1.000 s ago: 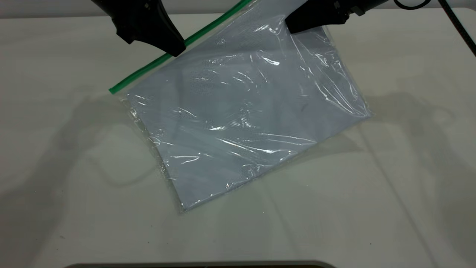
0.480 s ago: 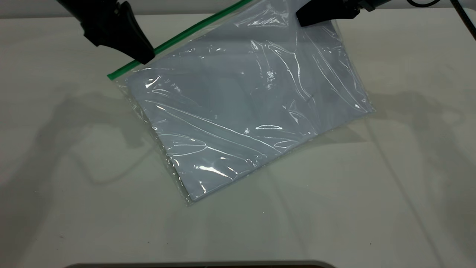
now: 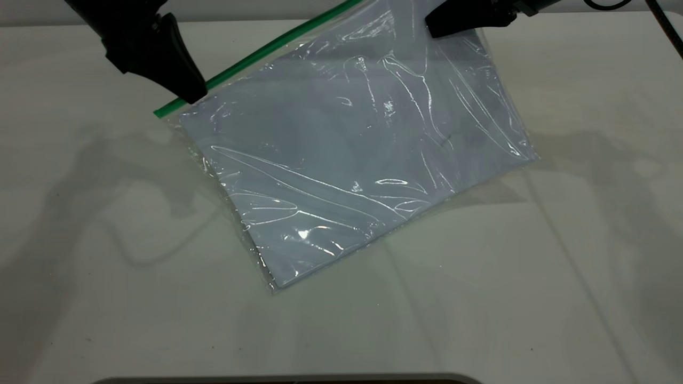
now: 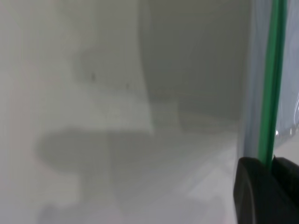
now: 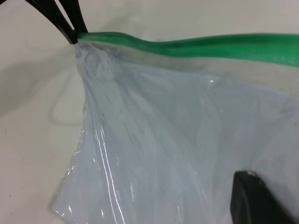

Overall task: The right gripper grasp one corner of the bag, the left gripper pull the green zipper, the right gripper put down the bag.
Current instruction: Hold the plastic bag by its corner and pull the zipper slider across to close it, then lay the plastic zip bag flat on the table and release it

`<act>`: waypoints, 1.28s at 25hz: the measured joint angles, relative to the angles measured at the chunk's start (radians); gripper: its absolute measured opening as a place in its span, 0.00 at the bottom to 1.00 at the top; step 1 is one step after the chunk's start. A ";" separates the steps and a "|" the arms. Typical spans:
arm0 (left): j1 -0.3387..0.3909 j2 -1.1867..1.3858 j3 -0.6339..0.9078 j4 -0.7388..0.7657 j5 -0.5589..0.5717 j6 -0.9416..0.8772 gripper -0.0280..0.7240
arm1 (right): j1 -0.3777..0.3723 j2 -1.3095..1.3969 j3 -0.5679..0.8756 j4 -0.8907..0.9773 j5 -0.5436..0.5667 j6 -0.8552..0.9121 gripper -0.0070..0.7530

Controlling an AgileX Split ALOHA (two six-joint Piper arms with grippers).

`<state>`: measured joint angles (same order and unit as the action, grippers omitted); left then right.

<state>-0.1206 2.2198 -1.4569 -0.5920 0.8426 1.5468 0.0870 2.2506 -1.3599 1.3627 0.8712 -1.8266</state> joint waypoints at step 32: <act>0.008 0.000 0.000 0.027 -0.019 -0.066 0.54 | -0.011 0.000 -0.003 0.023 -0.106 0.030 0.55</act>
<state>-0.1130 2.2199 -1.4569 -0.5646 0.8234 1.4803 0.0761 2.2506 -1.3630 1.3862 0.7655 -1.7962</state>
